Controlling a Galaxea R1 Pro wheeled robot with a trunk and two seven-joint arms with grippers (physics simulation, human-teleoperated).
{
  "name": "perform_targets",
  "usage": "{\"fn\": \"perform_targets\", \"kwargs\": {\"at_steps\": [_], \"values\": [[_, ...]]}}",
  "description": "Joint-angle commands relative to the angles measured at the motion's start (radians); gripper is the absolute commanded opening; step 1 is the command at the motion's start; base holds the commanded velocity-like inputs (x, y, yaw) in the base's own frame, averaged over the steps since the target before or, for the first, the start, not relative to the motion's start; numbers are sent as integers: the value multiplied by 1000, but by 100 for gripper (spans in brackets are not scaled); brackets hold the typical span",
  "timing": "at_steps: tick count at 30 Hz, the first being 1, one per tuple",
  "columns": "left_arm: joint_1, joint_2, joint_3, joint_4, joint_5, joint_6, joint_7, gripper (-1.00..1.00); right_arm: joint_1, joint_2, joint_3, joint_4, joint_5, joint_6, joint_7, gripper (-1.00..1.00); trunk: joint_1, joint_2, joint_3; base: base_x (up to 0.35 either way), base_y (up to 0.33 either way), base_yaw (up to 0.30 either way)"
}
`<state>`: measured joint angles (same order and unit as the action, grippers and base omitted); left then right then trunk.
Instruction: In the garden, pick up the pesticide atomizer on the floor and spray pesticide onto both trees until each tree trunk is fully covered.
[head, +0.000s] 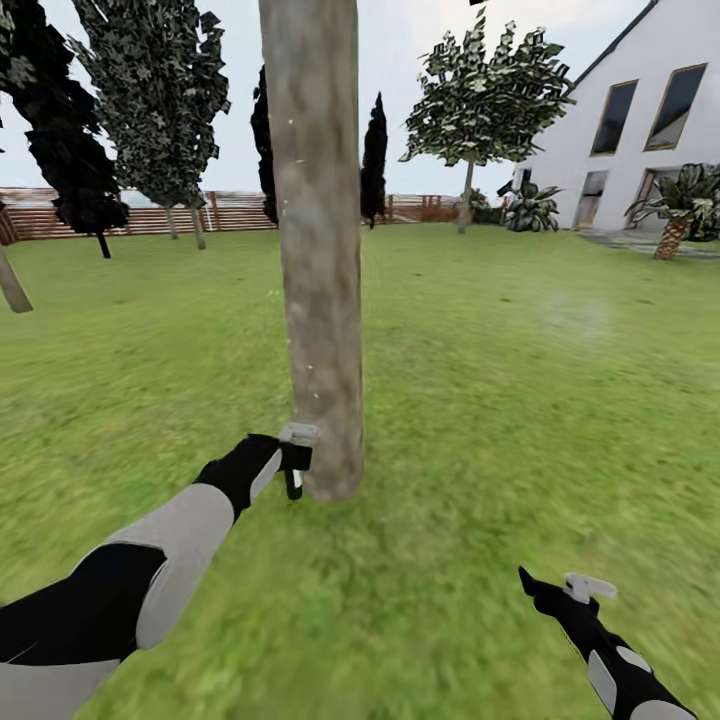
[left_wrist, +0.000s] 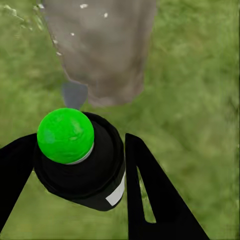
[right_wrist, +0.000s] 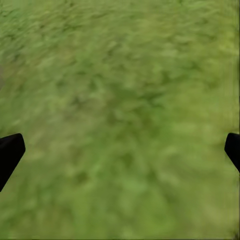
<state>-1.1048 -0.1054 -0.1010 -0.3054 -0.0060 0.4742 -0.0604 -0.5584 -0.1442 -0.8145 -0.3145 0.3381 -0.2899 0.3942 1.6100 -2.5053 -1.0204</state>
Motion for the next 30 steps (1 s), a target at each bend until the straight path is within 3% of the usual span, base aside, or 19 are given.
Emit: {"fn": "perform_targets", "kwargs": {"at_steps": [1,4,5,6,7,9,11,13,17,21,23,25,30], "values": [[0,0,0,-15,-1,5,0,-100,0,0,0,0,0,0,0,100,0,0,0,60,-162,-275],[0,8,2,-29,-4,14,2,-100,0,0,0,0,-1,0,0,100,0,0,1,12,-31,-249],[-2,19,2,-35,-4,51,2,-100,0,0,0,0,-1,0,0,100,0,0,1,3,-7,-93],[-3,25,3,-64,-5,114,1,-100,0,0,0,0,-1,0,0,100,0,0,2,1,-4,-48],[-4,30,3,-171,-5,228,2,-100,0,0,0,0,-1,0,0,100,0,0,2,0,-1,-16],[-6,31,3,-296,-7,345,2,-100,0,0,0,0,-2,0,0,100,0,0,2,0,0,-6],[-13,32,3,-376,-9,436,2,-100,0,0,0,-1,1,1,1,100,0,0,2,0,0,-2],[-78,28,3,-425,-10,497,2,-100,0,0,0,-1,0,0,1,100,0,0,2,0,0,0],[-219,26,3,-435,-8,515,2,-100,0,0,0,-1,-3,0,1,100,0,0,2,0,0,-57],[-301,23,3,-431,-8,519,2,-100,0,0,0,-1,-3,0,1,100,0,0,2,0,0,-97],[-377,22,3,-424,-6,522,2,-100,0,0,0,-1,-2,0,0,100,0,0,2,0,0,-7],[-476,12,3,-369,-6,523,2,-100,0,0,0,0,-2,0,0,100,0,0,2,0,0,-1],[-593,9,3,-330,-6,523,2,-100,0,0,0,0,-2,0,0,100,0,0,2,0,0,0]]}}
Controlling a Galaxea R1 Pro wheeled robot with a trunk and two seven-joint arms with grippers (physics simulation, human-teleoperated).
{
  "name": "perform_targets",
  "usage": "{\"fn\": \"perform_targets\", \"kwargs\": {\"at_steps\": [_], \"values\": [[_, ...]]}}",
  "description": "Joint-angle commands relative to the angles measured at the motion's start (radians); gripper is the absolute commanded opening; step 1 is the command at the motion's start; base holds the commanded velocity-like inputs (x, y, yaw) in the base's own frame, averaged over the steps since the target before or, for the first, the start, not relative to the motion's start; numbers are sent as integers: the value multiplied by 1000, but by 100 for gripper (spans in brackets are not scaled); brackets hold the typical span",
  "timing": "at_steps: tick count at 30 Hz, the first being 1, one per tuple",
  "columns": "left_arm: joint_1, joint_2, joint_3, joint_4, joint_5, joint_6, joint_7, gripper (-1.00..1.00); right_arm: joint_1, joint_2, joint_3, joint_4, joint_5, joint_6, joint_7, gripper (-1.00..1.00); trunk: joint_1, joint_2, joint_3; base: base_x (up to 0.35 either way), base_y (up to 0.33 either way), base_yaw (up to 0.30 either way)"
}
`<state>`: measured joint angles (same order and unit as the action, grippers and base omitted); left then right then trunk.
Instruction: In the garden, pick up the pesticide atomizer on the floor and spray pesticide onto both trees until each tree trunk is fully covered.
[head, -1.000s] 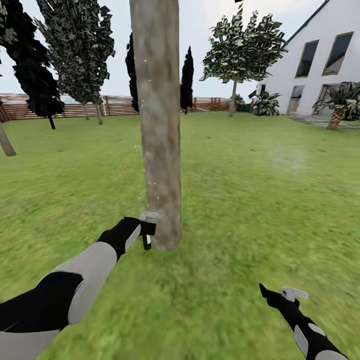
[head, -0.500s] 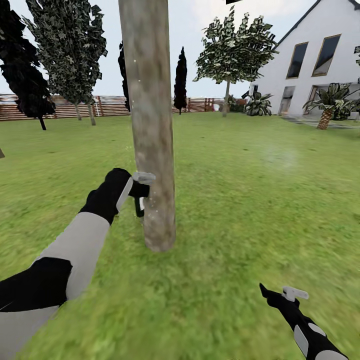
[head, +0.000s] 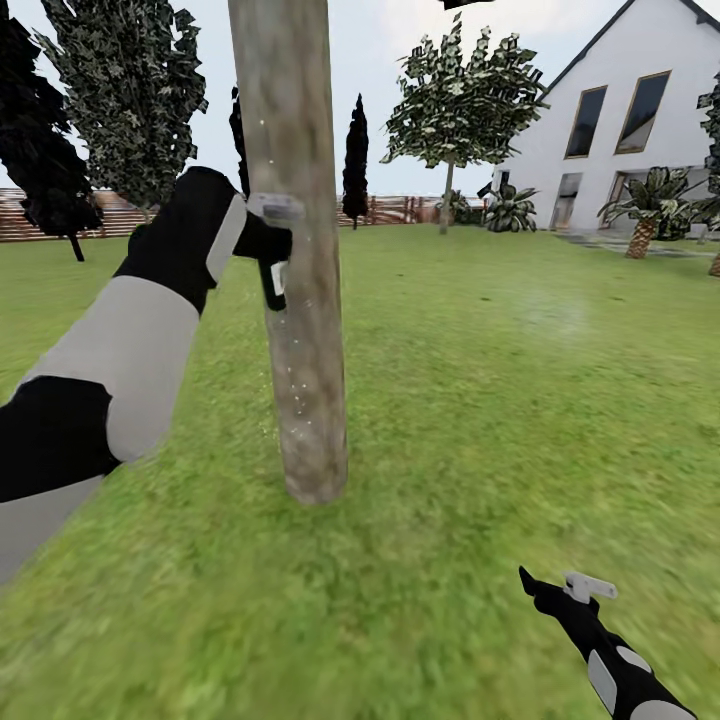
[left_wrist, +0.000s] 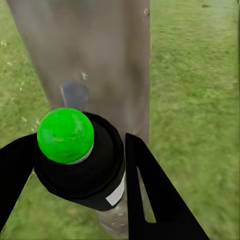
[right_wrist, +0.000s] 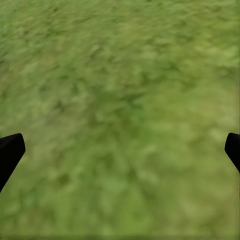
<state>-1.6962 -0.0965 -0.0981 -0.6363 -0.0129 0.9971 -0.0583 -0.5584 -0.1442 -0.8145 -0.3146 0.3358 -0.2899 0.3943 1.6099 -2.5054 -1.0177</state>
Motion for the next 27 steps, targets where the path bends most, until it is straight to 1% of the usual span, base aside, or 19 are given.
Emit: {"fn": "perform_targets", "kwargs": {"at_steps": [1,2,5,7,10,11,12,13,15,17,18,19,20,23,25,26,27], "values": [[-34,0,0,21,1,0,0,-100,0,0,0,0,0,0,0,100,0,0,0,0,0,0],[-72,0,0,44,1,0,0,-100,0,0,0,0,0,0,0,100,0,0,0,0,0,0],[-133,0,0,80,1,0,0,-100,0,0,0,0,0,0,0,100,0,0,0,0,0,0],[-160,-1,-1,119,1,0,0,-100,0,0,0,0,0,0,0,100,0,0,0,0,0,0],[-165,-2,-3,182,1,0,0,-100,0,0,0,0,0,0,0,100,0,0,0,0,0,0],[-166,-2,-4,219,1,-1,0,-100,0,0,0,0,0,0,0,100,0,0,0,0,0,0],[-165,-2,-6,299,1,-5,-1,-100,0,0,0,0,0,0,0,100,0,0,0,0,0,0],[-165,-3,-6,360,2,-8,-2,-100,0,0,0,0,0,0,0,100,0,0,0,0,0,0],[-160,-3,-6,385,2,-10,-3,-100,0,0,0,0,0,0,0,100,0,0,0,0,0,0],[-155,-3,-5,440,2,-17,-3,-100,0,0,0,0,0,0,0,100,0,0,0,0,0,0],[-150,-3,-4,480,3,-28,-4,-100,0,0,0,0,0,0,0,100,0,0,0,0,0,0],[-141,-2,-4,501,3,-38,-4,-100,0,0,0,0,0,0,0,100,0,0,0,0,0,0],[-121,-2,-3,512,2,-52,-4,-100,0,0,0,0,0,0,0,100,0,0,0,0,0,0],[-38,0,-3,523,2,-98,-4,-100,0,0,0,0,1,0,0,100,0,0,0,0,0,0],[1,2,-3,524,2,-125,-4,-100,0,0,0,0,1,0,0,100,0,0,0,0,0,0],[36,2,-3,524,2,-137,-4,-100,0,0,0,0,2,0,0,100,0,0,0,0,0,0],[76,4,-3,524,2,-169,-3,-100,0,0,0,0,2,0,0,100,0,0,0,0,0,0]]}}
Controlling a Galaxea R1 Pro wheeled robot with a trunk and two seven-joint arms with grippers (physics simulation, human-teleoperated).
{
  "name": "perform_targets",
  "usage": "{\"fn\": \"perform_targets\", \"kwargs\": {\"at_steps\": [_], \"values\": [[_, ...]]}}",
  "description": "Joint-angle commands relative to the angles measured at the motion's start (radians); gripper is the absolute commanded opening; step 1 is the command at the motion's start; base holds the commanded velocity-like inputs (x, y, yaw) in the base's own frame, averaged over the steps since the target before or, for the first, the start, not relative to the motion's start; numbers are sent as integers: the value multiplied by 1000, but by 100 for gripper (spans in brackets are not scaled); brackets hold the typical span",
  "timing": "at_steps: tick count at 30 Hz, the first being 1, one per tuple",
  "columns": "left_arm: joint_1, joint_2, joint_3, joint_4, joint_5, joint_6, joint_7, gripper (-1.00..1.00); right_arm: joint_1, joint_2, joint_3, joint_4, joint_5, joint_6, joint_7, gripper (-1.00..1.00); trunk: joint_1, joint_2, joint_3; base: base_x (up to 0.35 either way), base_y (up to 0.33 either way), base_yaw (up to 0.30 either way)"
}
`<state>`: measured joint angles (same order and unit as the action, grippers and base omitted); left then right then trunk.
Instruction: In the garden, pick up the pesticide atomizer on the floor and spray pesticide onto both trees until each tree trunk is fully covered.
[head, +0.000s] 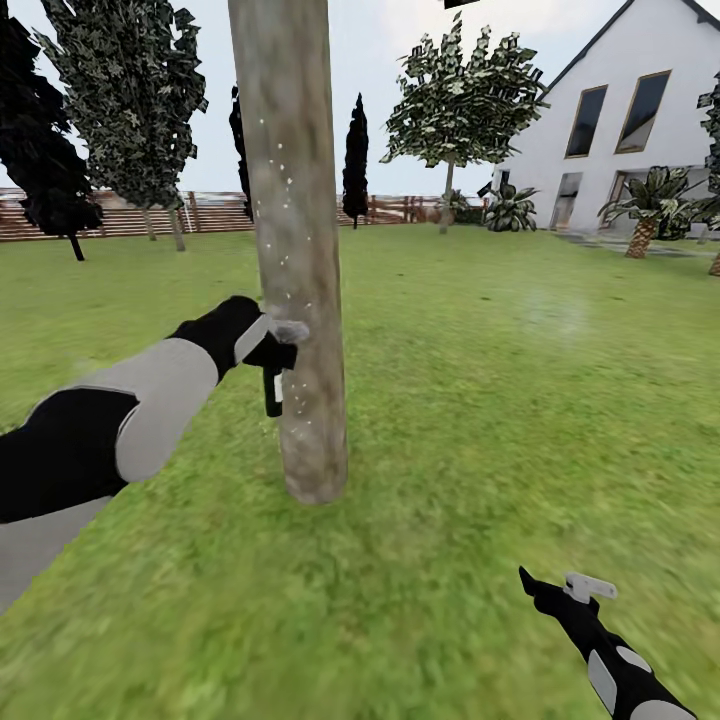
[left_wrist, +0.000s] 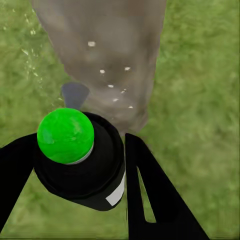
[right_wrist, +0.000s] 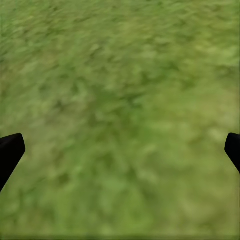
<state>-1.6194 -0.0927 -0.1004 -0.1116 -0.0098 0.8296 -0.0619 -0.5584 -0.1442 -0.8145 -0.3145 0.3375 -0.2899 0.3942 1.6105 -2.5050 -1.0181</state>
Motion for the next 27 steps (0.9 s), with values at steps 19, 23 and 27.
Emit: {"fn": "perform_targets", "kwargs": {"at_steps": [19,23,27], "values": [[533,107,2,4,46,-480,-4,-100,0,2,0,-2,2,0,0,100,0,0,0,3,-7,61],[541,108,2,4,113,-492,-4,-100,0,3,0,-1,3,0,0,100,0,0,0,104,-257,61],[553,110,6,8,116,-486,-4,-100,-3,-8,-1,-13,4,-11,7,100,0,0,0,52,-141,3]]}}
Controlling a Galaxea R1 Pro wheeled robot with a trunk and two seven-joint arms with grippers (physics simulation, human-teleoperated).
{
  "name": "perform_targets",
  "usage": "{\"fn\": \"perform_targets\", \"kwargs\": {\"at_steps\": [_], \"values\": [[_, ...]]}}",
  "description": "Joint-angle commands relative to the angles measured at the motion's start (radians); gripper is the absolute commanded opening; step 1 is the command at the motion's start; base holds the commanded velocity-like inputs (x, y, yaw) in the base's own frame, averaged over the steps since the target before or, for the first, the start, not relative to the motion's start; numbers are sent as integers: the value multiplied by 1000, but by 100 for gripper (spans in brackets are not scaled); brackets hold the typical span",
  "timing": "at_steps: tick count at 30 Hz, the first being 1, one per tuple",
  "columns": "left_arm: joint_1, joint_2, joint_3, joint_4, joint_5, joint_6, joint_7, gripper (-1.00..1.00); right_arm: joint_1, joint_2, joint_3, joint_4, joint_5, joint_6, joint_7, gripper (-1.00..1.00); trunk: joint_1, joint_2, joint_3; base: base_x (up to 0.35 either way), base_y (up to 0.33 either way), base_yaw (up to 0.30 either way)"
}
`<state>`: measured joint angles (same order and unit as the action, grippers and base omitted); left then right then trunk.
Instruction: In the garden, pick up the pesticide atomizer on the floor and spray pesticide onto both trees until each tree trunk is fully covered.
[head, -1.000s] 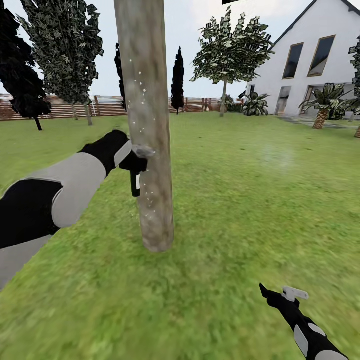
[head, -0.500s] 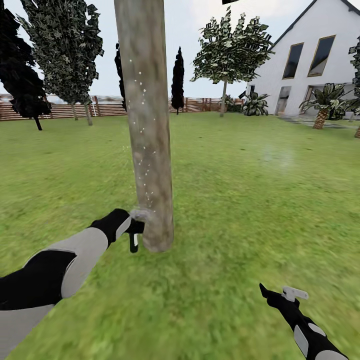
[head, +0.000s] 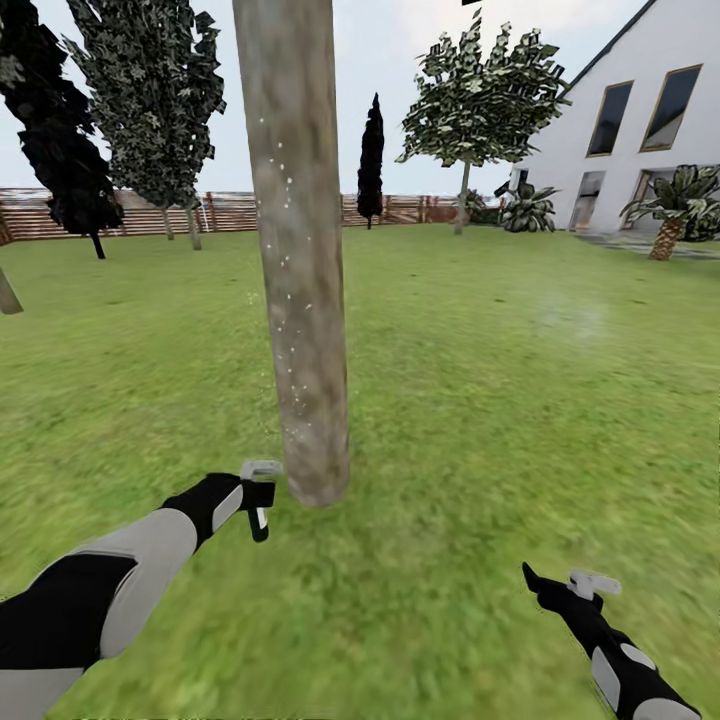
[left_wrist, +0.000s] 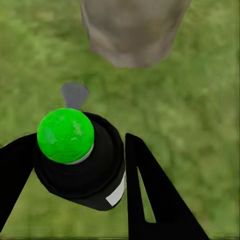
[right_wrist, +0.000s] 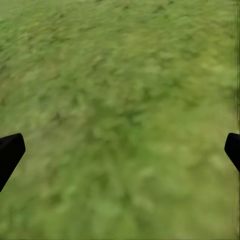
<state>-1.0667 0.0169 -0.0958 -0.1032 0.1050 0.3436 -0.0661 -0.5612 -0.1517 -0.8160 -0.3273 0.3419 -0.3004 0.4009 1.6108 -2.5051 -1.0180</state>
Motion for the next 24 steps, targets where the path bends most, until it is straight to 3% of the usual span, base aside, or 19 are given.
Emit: {"fn": "perform_targets", "kwargs": {"at_steps": [1,9,14,15,22,24], "values": [[6,0,1,0,1,0,0,-100,0,0,0,-6,0,0,0,100,-1,0,0,0,0,0],[52,0,0,23,-2,-1,0,-100,0,-2,4,17,-1,-2,2,100,-1,0,0,0,-4,0],[81,0,-1,23,-1,-1,0,-100,0,0,4,45,-2,-2,1,100,-1,0,0,0,-247,1],[165,0,-1,23,-1,-1,-1,-100,0,0,4,65,-1,-2,0,100,-1,0,0,0,-303,86],[165,-2,-1,22,0,-5,-1,-100,0,0,5,67,-1,-2,-5,100,-1,0,0,0,-306,244],[165,-7,-1,-25,1,-6,1,-100,0,0,5,67,0,-3,-5,100,-1,0,-1,0,-306,232]]}}
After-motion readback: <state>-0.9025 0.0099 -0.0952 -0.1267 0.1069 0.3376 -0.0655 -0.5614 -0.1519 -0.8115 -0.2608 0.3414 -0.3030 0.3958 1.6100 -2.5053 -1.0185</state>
